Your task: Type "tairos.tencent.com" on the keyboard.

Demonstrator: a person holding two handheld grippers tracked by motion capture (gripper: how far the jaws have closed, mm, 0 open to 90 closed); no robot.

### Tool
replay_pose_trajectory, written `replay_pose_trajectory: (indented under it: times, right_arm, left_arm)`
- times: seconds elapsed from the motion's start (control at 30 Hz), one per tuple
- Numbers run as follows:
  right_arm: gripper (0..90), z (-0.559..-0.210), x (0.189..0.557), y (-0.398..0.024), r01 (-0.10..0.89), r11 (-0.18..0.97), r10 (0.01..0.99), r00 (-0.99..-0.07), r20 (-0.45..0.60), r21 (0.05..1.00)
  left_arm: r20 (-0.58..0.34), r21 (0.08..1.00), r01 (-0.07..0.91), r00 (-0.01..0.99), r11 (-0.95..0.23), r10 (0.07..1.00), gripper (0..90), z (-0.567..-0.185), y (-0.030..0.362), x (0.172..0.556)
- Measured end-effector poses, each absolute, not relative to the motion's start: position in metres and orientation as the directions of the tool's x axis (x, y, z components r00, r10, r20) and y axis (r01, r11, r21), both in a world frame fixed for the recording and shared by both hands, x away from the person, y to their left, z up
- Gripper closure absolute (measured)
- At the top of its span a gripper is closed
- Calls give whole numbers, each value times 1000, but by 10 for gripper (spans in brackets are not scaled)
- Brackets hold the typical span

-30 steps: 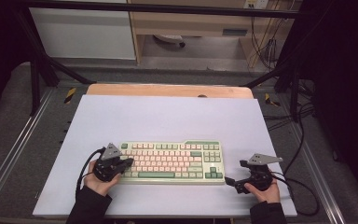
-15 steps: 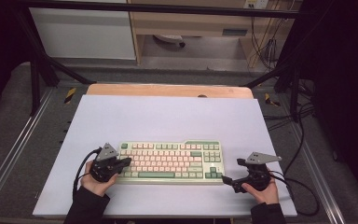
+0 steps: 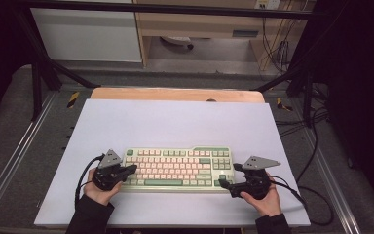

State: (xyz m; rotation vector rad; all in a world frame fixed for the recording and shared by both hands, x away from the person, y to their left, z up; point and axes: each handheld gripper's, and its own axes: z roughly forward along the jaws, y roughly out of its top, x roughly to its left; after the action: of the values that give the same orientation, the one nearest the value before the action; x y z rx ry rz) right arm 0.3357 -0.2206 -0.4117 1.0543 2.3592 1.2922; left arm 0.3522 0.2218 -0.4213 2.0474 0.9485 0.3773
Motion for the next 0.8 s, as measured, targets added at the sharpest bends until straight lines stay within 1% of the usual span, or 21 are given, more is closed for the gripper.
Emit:
replay_pose_trajectory:
  times: [0.2,0.4,0.6,0.8]
  right_arm:
    - [334,-407,337,-209,447,336,674,-729,120,829]
    - [464,-408,339,-198,461,341,654,-743,146,819]
    - [638,-408,338,-188,468,348,643,-750,157,812]
    - [729,-409,339,-180,468,362,636,-756,153,806]
  left_arm:
    - [-73,790,490,671,-368,738,900,-421,223,352]
    - [-77,791,491,673,-366,736,900,-422,222,352]
    - [-78,791,491,673,-366,735,900,-423,223,353]
    - [-79,792,491,672,-363,737,900,-423,223,353]
